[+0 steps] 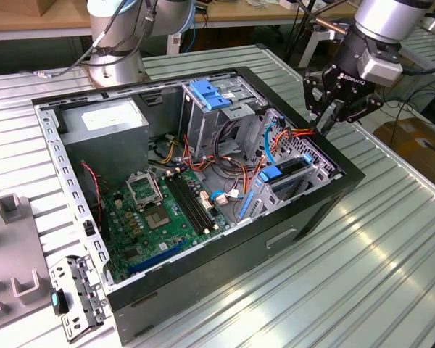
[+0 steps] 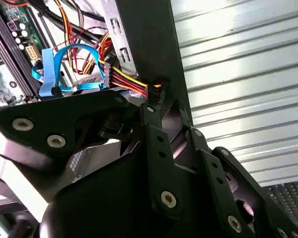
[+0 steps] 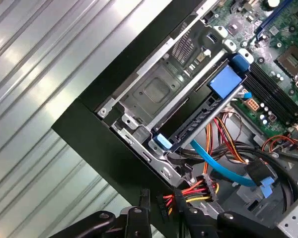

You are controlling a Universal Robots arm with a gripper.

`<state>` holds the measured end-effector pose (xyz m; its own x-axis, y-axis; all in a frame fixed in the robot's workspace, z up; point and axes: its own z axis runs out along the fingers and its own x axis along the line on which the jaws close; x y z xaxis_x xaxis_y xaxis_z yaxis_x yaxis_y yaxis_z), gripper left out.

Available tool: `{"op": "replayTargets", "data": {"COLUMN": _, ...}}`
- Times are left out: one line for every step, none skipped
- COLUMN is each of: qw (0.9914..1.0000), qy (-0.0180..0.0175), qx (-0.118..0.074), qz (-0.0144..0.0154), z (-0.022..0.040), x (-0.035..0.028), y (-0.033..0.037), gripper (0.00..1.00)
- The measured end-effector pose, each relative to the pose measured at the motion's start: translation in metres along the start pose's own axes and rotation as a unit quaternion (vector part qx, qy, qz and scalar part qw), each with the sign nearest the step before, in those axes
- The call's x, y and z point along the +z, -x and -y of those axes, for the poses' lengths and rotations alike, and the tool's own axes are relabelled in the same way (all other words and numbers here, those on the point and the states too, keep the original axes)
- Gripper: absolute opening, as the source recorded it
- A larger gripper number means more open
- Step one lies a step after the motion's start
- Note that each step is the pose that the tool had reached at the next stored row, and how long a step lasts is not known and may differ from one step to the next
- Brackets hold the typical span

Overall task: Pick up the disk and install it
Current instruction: 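Insert the first disk wire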

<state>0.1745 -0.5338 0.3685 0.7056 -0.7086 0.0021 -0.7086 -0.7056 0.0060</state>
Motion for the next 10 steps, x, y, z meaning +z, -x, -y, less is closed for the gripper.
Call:
{"op": "replayTargets", "data": {"qw": 0.99991, "qy": -0.0001, "qx": -0.014, "qz": -0.0002, "z": 0.0000, "x": 0.0010, "y": 0.0000, "gripper": 0.31}}
{"op": "replayTargets", "data": {"qw": 0.99981, "qy": -0.0002, "qx": -0.020, "qz": -0.0003, "z": 0.0000, "x": 0.0014, "y": -0.0001, "gripper": 0.31}}
{"op": "replayTargets", "data": {"qw": 0.99969, "qy": -0.0005, "qx": -0.025, "qz": 0.0000, "z": 0.0001, "x": 0.0014, "y": -0.0001, "gripper": 0.31}}
{"op": "replayTargets", "data": {"qw": 0.99964, "qy": -0.0006, "qx": -0.027, "qz": 0.0001, "z": 0.0001, "x": 0.0014, "y": -0.0001, "gripper": 0.31}}
{"op": "replayTargets", "data": {"qw": 0.99962, "qy": -0.0007, "qx": -0.028, "qz": 0.0001, "z": 0.0002, "x": 0.0014, "y": -0.0001, "gripper": 0.24}}
{"op": "replayTargets", "data": {"qw": 0.99958, "qy": -0.0008, "qx": -0.029, "qz": 0.0002, "z": 0.0002, "x": 0.0013, "y": -0.0001, "gripper": 0.17}}
{"op": "replayTargets", "data": {"qw": 0.99955, "qy": -0.0008, "qx": -0.030, "qz": 0.0002, "z": 0.0002, "x": 0.0005, "y": -0.0001, "gripper": 0.16}}
{"op": "replayTargets", "data": {"qw": 0.99950, "qy": -0.0007, "qx": -0.032, "qz": 0.0002, "z": 0.0002, "x": -0.0037, "y": -0.0001, "gripper": 0.16}}
{"op": "replayTargets", "data": {"qw": 0.99947, "qy": -0.0007, "qx": -0.033, "qz": 0.0001, "z": 0.0002, "x": -0.0055, "y": -0.0001, "gripper": 0.16}}
{"op": "replayTargets", "data": {"qw": 0.99945, "qy": -0.0008, "qx": -0.033, "qz": 0.0002, "z": 0.0002, "x": -0.0055, "y": -0.0001, "gripper": 0.16}}
